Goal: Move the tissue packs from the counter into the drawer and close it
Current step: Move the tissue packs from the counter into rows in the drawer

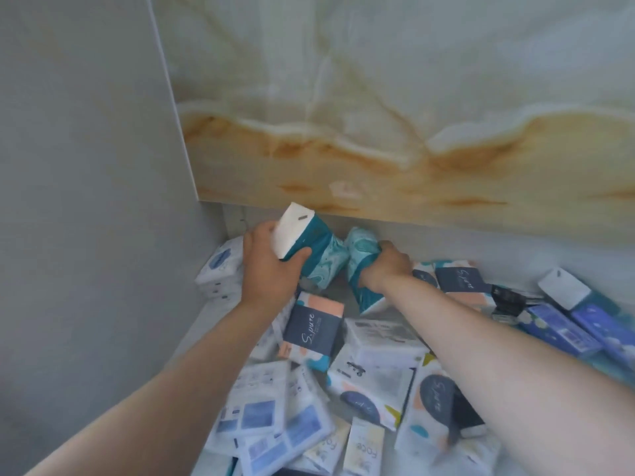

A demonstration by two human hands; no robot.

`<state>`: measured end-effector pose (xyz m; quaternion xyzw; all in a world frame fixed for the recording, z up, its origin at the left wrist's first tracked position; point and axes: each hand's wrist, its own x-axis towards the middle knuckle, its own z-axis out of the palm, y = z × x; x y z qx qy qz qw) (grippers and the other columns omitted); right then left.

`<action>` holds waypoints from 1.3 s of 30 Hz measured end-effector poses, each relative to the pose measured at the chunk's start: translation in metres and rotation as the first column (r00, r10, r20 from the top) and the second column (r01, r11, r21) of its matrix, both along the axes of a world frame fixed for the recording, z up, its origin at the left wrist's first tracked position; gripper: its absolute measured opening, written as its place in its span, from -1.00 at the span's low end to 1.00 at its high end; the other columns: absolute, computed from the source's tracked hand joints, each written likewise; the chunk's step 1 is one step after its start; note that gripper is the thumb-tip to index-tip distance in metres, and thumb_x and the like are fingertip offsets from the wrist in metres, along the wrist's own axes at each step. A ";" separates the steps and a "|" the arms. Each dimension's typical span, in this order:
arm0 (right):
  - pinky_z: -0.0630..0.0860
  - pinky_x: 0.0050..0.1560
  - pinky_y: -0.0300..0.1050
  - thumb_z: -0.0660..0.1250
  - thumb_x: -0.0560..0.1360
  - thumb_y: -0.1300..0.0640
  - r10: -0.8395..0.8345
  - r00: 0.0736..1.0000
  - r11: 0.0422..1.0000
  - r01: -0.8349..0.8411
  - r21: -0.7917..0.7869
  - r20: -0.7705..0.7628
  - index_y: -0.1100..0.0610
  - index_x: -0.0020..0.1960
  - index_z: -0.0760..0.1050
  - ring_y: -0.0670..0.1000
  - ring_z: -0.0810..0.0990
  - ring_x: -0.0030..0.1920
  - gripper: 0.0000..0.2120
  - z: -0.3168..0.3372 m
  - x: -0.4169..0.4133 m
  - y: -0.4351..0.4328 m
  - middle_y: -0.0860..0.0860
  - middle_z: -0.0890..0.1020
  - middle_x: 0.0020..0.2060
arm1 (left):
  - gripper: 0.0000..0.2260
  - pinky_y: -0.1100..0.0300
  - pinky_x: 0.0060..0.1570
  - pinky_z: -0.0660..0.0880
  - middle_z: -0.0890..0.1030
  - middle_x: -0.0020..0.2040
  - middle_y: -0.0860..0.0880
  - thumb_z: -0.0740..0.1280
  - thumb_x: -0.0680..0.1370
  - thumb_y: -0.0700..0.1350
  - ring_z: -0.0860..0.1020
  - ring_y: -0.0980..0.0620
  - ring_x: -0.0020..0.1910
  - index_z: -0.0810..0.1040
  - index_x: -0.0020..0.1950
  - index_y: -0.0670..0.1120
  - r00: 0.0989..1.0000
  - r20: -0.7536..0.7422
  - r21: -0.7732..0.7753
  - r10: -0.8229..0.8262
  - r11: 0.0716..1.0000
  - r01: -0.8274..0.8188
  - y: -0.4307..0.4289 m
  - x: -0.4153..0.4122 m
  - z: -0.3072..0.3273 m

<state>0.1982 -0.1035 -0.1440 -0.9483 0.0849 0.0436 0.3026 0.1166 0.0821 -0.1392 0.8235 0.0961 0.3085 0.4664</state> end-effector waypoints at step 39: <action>0.51 0.29 -0.09 0.62 0.17 0.11 0.624 0.731 0.768 -0.507 0.392 -0.276 -0.21 0.36 0.29 -0.13 0.54 0.22 -0.12 -0.071 -0.332 -0.047 -0.21 0.55 0.22 | -0.47 0.26 0.00 0.53 0.52 0.14 0.12 0.50 0.37 -0.13 0.53 0.09 0.04 0.46 0.28 0.17 0.380 -0.851 -0.013 -0.363 0.737 0.675 0.041 -0.314 -0.020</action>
